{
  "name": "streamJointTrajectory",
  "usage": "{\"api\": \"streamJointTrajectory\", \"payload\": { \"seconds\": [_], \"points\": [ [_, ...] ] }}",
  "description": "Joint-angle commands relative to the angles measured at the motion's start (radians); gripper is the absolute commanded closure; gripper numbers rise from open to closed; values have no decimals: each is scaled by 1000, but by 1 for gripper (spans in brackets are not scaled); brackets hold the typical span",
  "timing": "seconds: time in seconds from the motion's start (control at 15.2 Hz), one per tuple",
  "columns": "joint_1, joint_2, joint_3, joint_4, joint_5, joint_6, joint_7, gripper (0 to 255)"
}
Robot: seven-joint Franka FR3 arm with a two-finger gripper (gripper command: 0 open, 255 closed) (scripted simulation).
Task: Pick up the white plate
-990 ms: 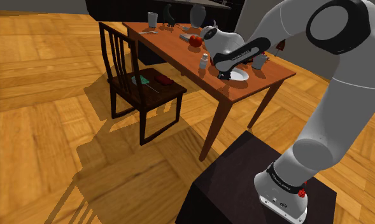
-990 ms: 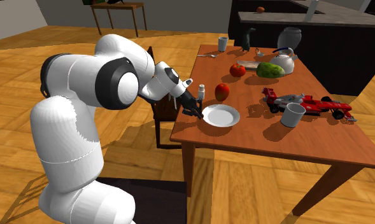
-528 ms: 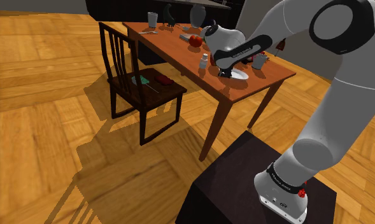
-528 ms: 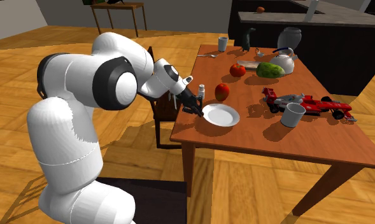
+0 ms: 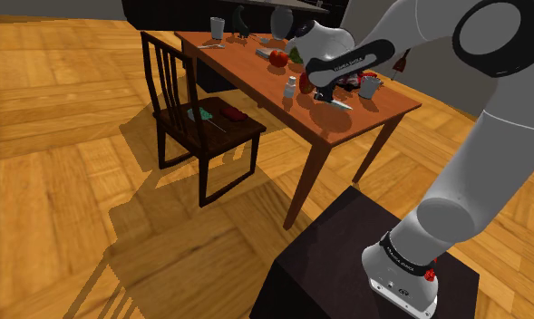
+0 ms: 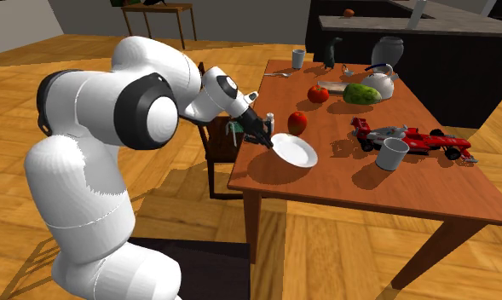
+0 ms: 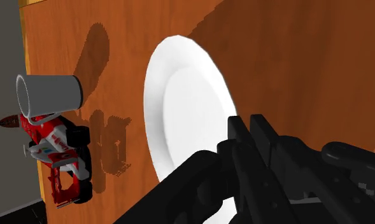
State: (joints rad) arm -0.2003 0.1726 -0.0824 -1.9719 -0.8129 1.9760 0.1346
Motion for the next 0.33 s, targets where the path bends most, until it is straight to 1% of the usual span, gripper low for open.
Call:
{"api": "streamJointTrajectory", "payload": {
  "seconds": [0.0, 0.26],
  "points": [
    [1, -15, 1, 9, 6, -18, -17, 255],
    [2, -27, 3, 21, 13, -36, -34, 255]
  ]
}}
